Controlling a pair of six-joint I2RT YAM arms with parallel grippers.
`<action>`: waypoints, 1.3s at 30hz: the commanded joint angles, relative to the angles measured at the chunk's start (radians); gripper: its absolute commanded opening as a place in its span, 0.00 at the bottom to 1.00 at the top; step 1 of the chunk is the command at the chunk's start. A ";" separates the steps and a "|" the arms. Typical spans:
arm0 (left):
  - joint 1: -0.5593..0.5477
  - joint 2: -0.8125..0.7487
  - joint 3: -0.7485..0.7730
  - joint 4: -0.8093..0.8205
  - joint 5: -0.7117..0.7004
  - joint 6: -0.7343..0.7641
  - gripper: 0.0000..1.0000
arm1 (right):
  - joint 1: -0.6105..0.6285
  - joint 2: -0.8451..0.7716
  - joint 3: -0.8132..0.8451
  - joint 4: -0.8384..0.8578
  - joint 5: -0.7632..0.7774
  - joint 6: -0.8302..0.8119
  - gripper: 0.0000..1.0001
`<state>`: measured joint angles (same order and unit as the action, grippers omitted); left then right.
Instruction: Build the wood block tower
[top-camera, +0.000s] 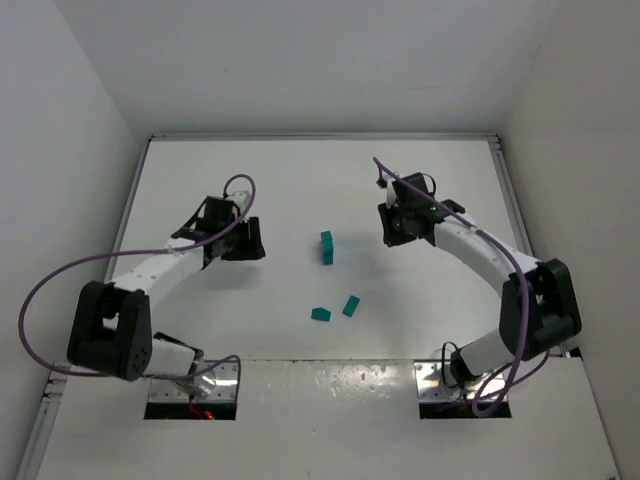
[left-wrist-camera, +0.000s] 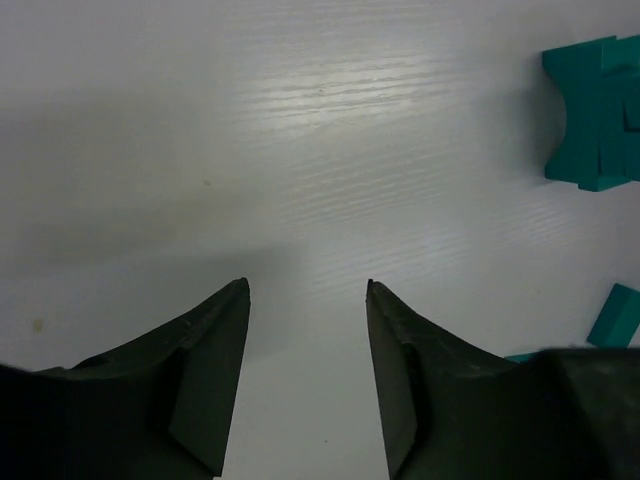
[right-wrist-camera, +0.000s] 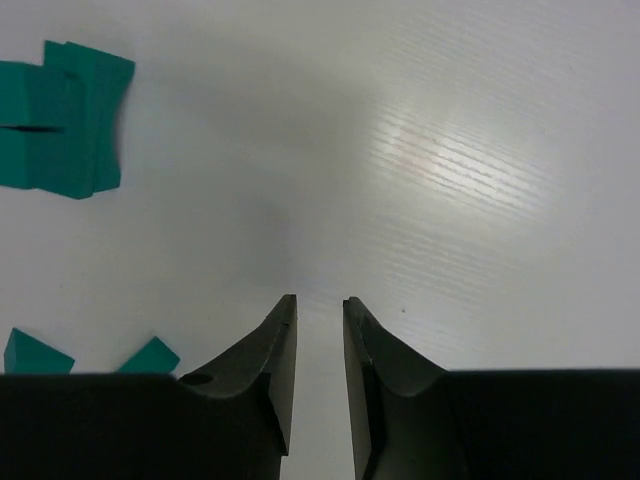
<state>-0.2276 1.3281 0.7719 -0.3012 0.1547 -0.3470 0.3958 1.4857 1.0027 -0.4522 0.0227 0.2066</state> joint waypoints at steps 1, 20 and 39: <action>-0.062 0.066 0.075 0.019 -0.017 -0.050 0.54 | -0.031 0.050 0.092 -0.060 0.031 0.079 0.25; -0.187 0.457 0.331 0.042 0.006 -0.204 0.40 | -0.115 0.094 0.125 -0.071 -0.017 0.122 0.26; -0.243 0.589 0.441 0.071 -0.003 -0.250 0.70 | -0.123 0.142 0.171 -0.094 -0.018 0.120 0.29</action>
<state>-0.4576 1.8904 1.1744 -0.2481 0.1566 -0.5842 0.2771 1.6337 1.1397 -0.5556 0.0139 0.3172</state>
